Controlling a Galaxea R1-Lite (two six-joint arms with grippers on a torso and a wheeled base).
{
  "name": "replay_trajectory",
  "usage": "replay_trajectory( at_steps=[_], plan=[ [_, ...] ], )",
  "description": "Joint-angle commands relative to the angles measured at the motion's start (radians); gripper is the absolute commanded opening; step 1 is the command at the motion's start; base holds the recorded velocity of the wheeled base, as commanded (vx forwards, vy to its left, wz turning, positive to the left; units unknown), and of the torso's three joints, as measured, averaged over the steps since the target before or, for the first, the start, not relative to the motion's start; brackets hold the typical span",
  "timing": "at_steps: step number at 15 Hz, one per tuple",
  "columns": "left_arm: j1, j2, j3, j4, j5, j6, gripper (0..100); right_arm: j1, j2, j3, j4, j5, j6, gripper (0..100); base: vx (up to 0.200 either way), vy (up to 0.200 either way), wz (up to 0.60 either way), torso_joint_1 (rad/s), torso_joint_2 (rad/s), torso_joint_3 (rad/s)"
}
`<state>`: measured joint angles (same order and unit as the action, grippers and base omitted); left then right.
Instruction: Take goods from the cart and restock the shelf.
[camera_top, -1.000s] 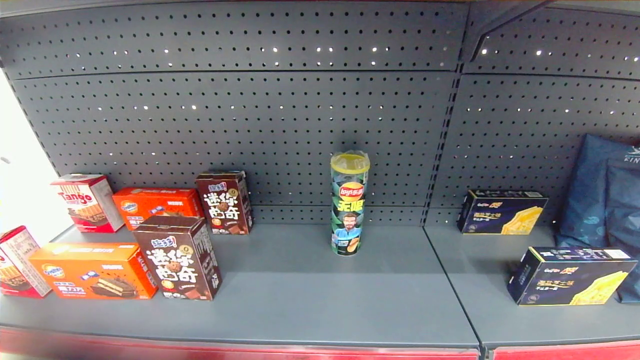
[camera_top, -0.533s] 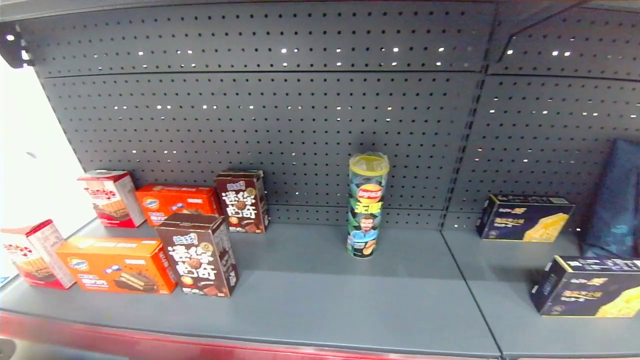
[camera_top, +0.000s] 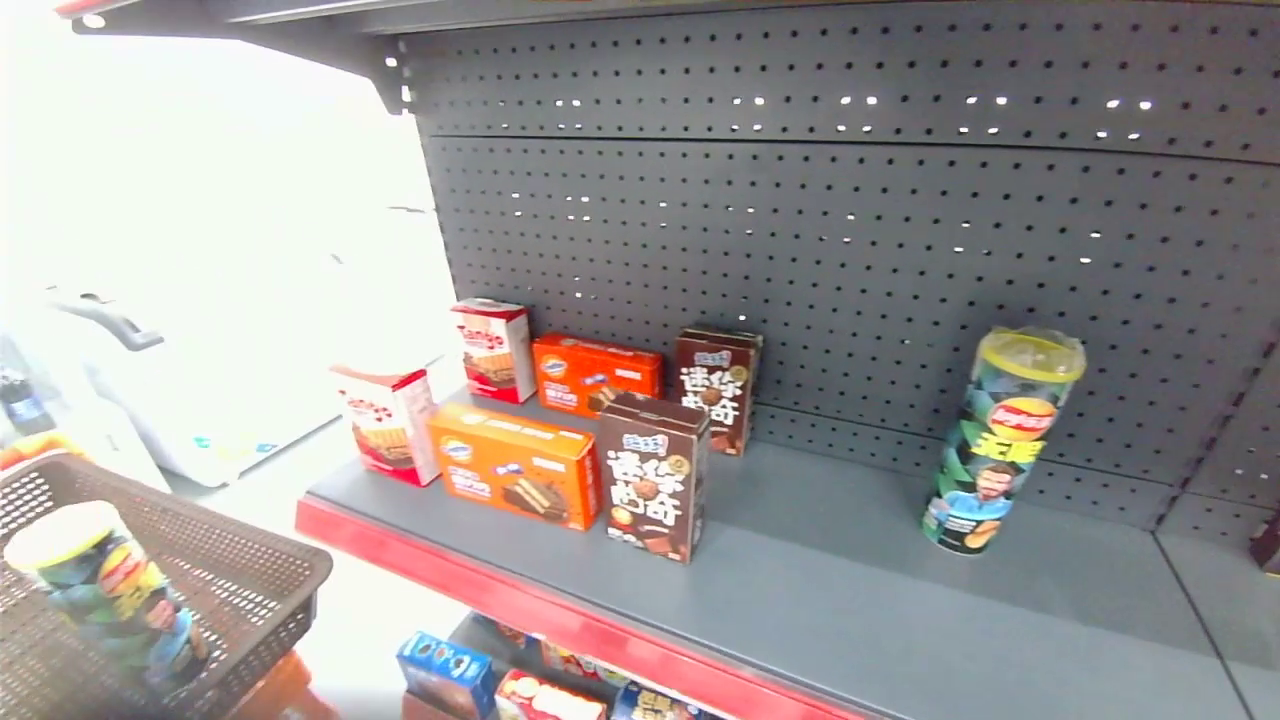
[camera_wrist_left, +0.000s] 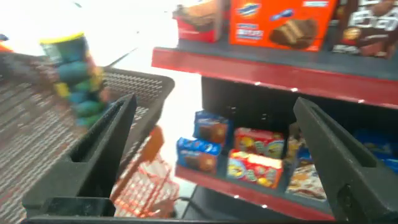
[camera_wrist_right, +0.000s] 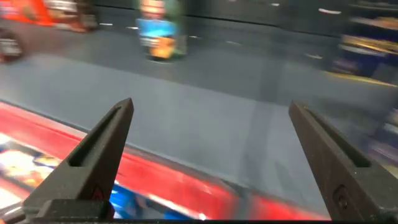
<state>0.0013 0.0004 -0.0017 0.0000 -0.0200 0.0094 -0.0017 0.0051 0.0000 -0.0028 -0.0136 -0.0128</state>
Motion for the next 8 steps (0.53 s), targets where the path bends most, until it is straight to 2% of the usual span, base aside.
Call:
replay_trajectory(
  at_steps=[1,8],
  plan=[
    [0.000,0.000,0.000,0.000,0.000,0.000,100,0.000,0.001,0.000,0.000,0.000,0.000,100,0.000,0.000,0.60,0.007,0.00,0.002],
    [0.000,0.000,0.000,0.000,-0.001,0.001,100,0.000,0.001,0.000,0.000,0.000,0.000,100,0.000,0.000,0.60,-0.001,0.00,0.003]
  ],
)
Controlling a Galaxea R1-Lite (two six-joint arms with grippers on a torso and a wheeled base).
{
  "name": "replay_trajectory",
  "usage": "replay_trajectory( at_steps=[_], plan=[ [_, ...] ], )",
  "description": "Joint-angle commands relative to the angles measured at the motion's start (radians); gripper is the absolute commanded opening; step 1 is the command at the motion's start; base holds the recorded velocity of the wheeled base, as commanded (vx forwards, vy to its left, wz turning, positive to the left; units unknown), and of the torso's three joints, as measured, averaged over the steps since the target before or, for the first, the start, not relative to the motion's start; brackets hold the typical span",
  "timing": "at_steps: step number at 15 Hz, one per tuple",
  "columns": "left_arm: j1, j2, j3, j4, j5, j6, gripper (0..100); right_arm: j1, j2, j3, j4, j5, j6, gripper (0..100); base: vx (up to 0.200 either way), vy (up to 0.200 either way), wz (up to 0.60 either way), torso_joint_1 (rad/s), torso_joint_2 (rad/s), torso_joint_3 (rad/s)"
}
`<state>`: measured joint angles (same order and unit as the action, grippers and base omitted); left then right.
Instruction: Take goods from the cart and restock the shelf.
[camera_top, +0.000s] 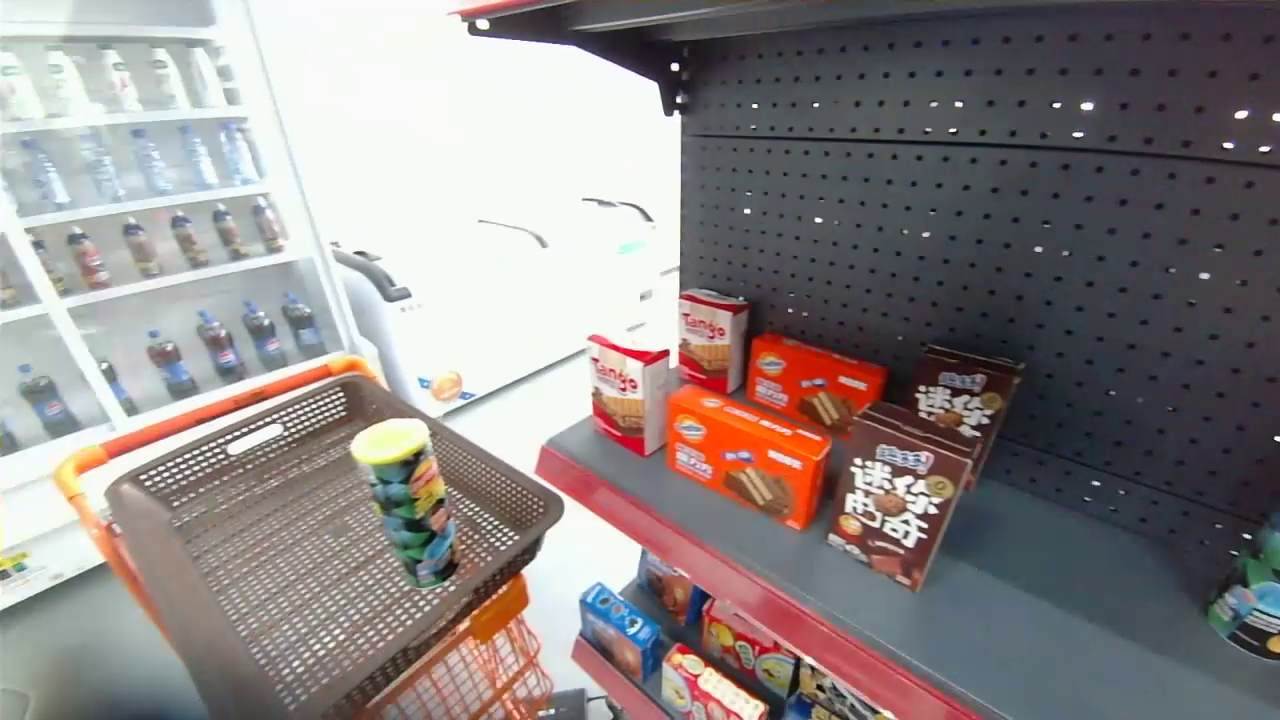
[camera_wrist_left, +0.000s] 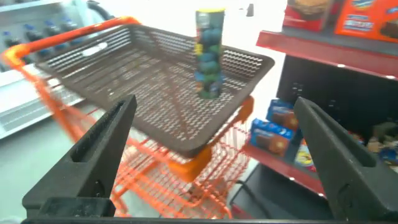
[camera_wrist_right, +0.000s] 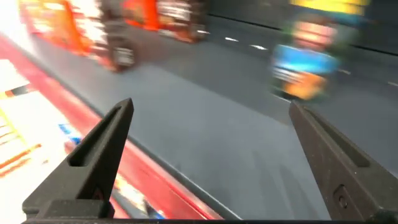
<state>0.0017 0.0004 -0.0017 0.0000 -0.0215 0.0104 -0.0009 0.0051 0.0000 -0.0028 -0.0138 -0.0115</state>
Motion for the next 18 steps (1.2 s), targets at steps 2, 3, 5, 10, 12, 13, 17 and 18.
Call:
replay_trajectory(
  at_steps=[2,3,5,10,12,13,17,18],
  plan=[
    [0.000,0.000,0.000,0.000,0.000,0.000,100,-0.001,0.001,0.000,-0.002,-0.002,0.001,100,0.000,0.000,0.30,0.004,0.00,0.001],
    [0.000,0.000,0.000,0.000,0.002,0.002,100,-0.001,0.001,0.000,-0.002,-0.002,0.001,100,0.000,0.000,0.00,0.000,0.00,0.000],
    [0.001,0.000,-0.023,0.005,-0.018,0.011,100,-0.001,0.001,0.000,0.000,-0.002,0.001,100,0.000,0.000,0.00,0.000,0.00,0.000],
    [-0.014,0.457,-0.336,0.054,-0.077,0.026,100,-0.001,0.001,0.000,-0.002,-0.002,0.001,100,0.000,0.000,0.00,0.000,0.00,0.000],
    [-0.012,0.613,-0.394,0.057,-0.077,0.028,100,-0.001,0.001,0.000,-0.002,-0.002,0.001,100,0.000,0.000,0.00,0.000,0.00,0.000],
    [-0.012,0.699,-0.416,0.054,-0.077,0.028,100,-0.001,0.001,0.000,-0.002,-0.002,0.001,100,0.000,0.000,0.00,0.000,0.00,0.000],
    [-0.020,0.949,-0.420,-0.054,-0.052,0.043,100,-0.001,0.001,0.000,-0.002,-0.002,0.002,100,0.000,0.000,0.00,0.000,0.00,0.000],
    [-0.037,1.049,-0.428,-0.138,-0.060,0.069,100,-0.001,0.001,0.000,0.000,-0.002,0.001,100,0.000,0.000,0.00,0.000,0.00,0.000]
  ],
)
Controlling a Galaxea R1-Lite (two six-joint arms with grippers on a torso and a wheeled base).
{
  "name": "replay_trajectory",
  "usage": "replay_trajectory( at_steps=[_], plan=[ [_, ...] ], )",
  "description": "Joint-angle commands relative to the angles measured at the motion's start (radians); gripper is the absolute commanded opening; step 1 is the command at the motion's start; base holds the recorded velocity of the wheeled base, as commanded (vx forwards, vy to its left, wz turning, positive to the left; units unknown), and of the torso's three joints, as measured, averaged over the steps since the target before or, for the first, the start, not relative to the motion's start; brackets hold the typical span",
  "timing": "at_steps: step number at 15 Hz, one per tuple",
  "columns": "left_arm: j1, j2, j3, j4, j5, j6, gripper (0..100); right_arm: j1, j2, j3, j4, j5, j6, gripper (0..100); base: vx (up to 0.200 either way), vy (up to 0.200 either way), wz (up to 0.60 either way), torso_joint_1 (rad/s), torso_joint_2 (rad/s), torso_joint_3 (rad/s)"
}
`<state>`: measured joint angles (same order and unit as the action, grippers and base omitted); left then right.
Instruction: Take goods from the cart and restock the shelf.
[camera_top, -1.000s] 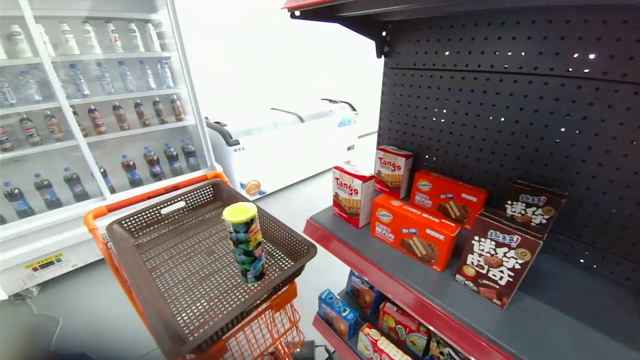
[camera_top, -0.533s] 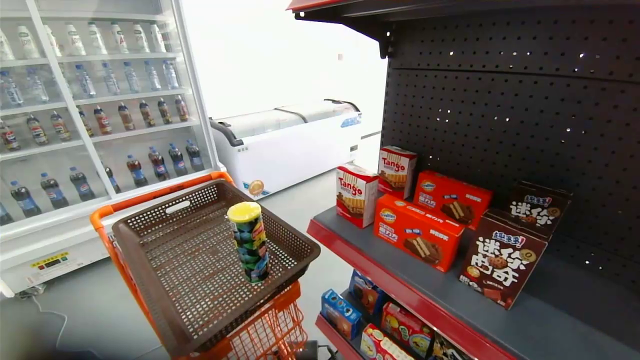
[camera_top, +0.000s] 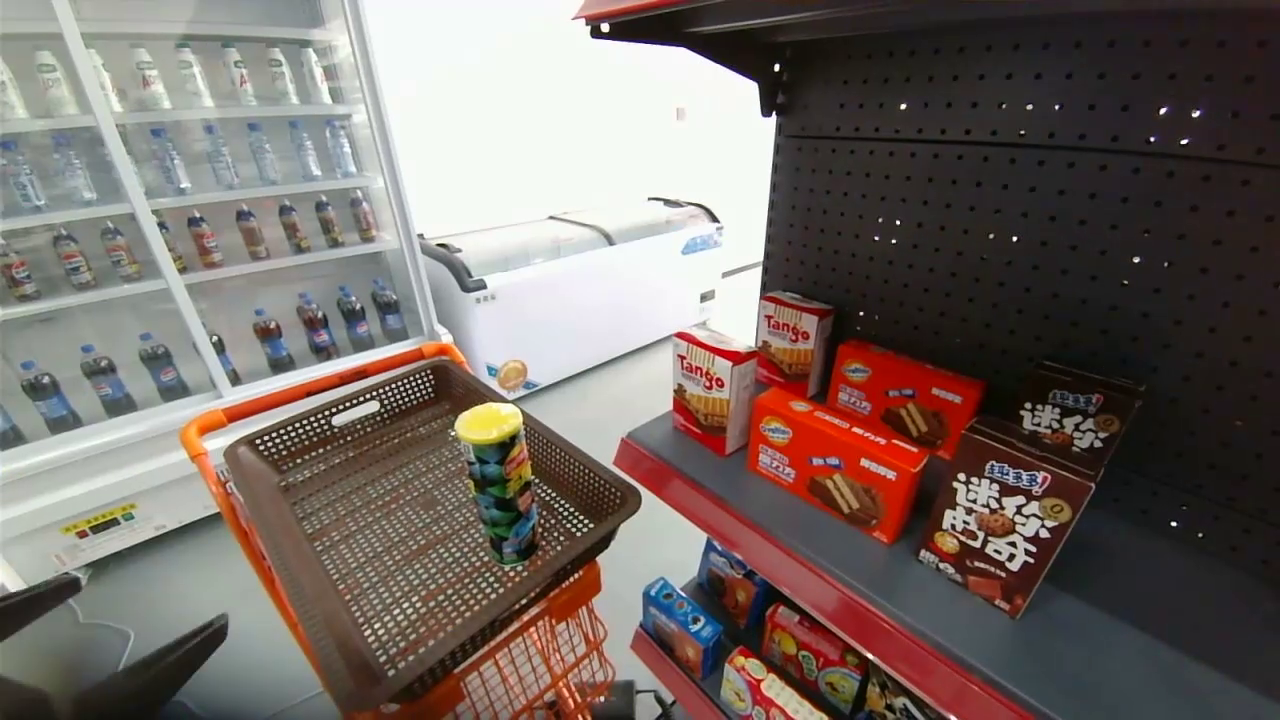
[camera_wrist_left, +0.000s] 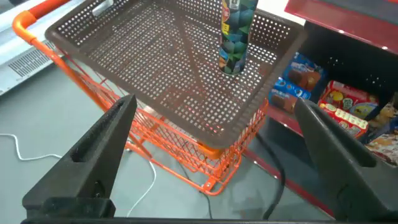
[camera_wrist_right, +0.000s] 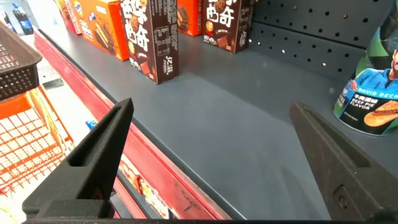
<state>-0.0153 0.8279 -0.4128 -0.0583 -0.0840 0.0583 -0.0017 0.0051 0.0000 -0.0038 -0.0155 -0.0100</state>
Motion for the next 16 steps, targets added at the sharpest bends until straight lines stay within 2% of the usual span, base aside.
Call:
replay_trajectory(
  at_steps=[1,2,4,5,6,9,12,13,16],
  plan=[
    [-0.020,0.320,-0.029,-0.161,-0.005,0.046,100,0.000,0.001,0.000,-0.001,0.000,-0.001,100,0.000,0.000,0.00,0.000,0.00,0.000],
    [-0.021,0.412,-0.038,-0.262,-0.008,0.058,100,0.000,0.001,0.000,-0.001,0.000,-0.001,100,0.000,0.000,0.00,0.000,0.00,0.000],
    [-0.055,0.582,-0.046,-0.445,-0.006,0.061,100,0.000,0.001,0.000,-0.001,0.000,-0.001,100,0.000,0.000,0.00,0.000,0.00,0.000],
    [-0.058,0.620,-0.047,-0.486,-0.006,0.061,100,0.000,0.001,0.000,-0.001,0.000,-0.001,100,0.000,0.000,0.00,0.000,0.00,0.000],
    [-0.071,0.712,-0.049,-0.580,-0.005,0.061,100,0.000,0.001,0.000,-0.001,0.000,-0.001,100,0.000,0.000,0.00,0.000,0.00,0.000],
    [-0.115,0.873,-0.046,-0.769,0.001,0.061,100,0.000,0.001,0.000,-0.001,0.000,-0.001,100,0.000,0.000,0.00,0.000,0.00,0.000],
    [-0.115,1.037,-0.037,-1.003,0.003,0.081,100,0.000,0.001,0.000,-0.001,0.000,-0.001,100,0.000,0.000,0.00,0.000,0.00,0.000],
    [-0.118,1.116,-0.020,-1.111,0.012,0.083,100,0.000,0.001,0.000,-0.001,0.000,-0.001,100,0.000,0.000,0.00,0.000,0.00,0.000],
    [-0.144,1.222,-0.027,-1.220,0.017,0.083,100,0.000,0.001,0.000,-0.001,0.000,-0.001,100,0.000,0.000,0.00,0.000,0.00,0.000]
  ],
)
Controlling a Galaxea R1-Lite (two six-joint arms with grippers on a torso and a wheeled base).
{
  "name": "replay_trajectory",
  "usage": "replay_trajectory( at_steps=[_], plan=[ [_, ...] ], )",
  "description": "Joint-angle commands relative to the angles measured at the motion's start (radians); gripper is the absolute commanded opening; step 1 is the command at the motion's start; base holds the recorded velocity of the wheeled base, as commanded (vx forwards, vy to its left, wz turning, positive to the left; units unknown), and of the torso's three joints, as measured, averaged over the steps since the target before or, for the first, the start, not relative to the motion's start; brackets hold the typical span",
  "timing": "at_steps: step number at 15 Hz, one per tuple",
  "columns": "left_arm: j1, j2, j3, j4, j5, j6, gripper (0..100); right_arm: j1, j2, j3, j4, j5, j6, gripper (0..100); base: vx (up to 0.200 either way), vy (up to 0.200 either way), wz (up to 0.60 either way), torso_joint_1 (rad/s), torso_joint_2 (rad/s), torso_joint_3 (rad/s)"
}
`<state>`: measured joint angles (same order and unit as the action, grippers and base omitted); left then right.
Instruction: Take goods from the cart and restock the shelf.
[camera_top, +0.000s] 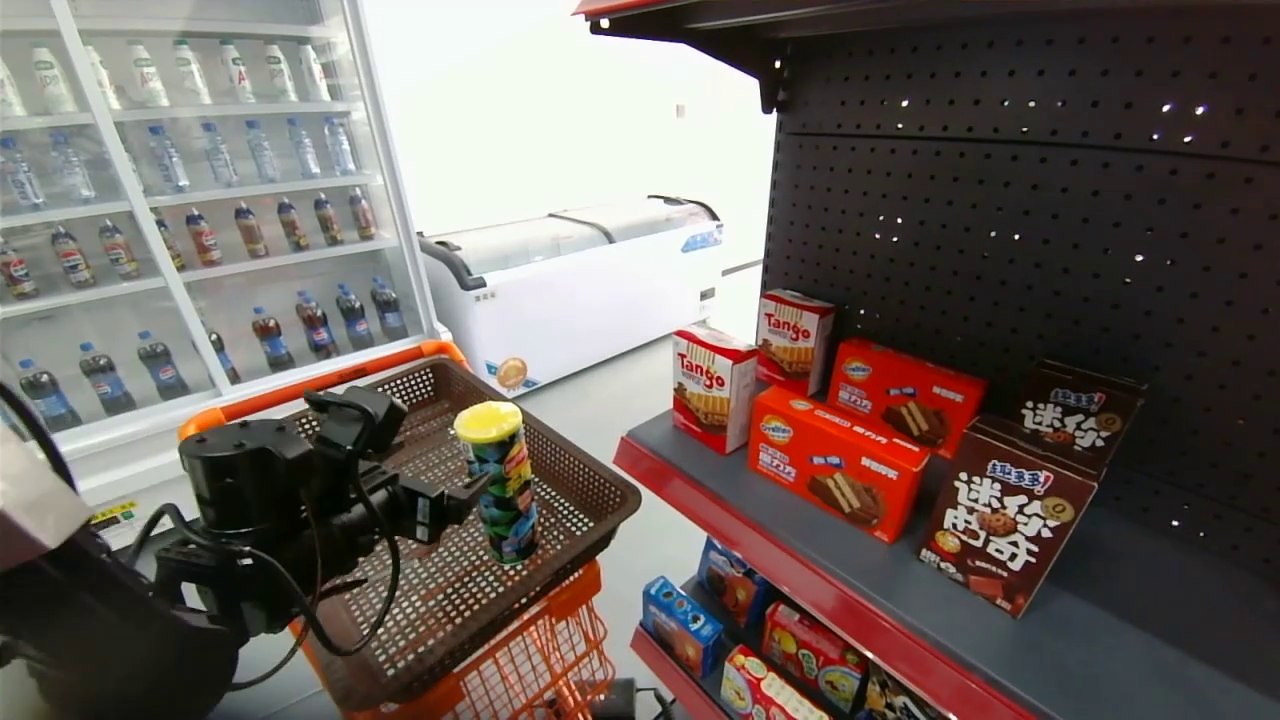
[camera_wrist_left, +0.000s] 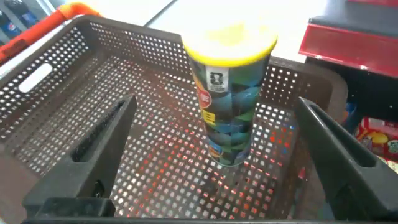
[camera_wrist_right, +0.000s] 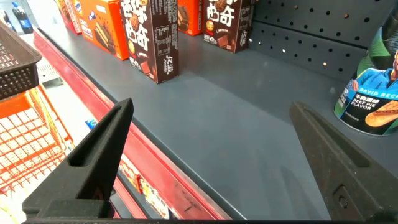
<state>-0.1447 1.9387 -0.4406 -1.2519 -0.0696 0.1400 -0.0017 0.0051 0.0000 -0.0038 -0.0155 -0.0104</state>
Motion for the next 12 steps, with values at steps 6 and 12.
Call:
replay_trajectory(
  at_steps=[6,12],
  plan=[
    [-0.030,0.247,-0.058,-0.113,0.051,0.010,100,0.000,0.001,0.000,-0.001,0.000,0.000,100,0.000,0.000,0.00,0.000,0.00,0.000],
    [-0.021,0.345,-0.116,-0.158,0.051,0.007,100,0.000,0.001,0.000,-0.001,0.000,0.001,100,0.000,0.000,0.00,0.000,0.00,0.000]
  ],
)
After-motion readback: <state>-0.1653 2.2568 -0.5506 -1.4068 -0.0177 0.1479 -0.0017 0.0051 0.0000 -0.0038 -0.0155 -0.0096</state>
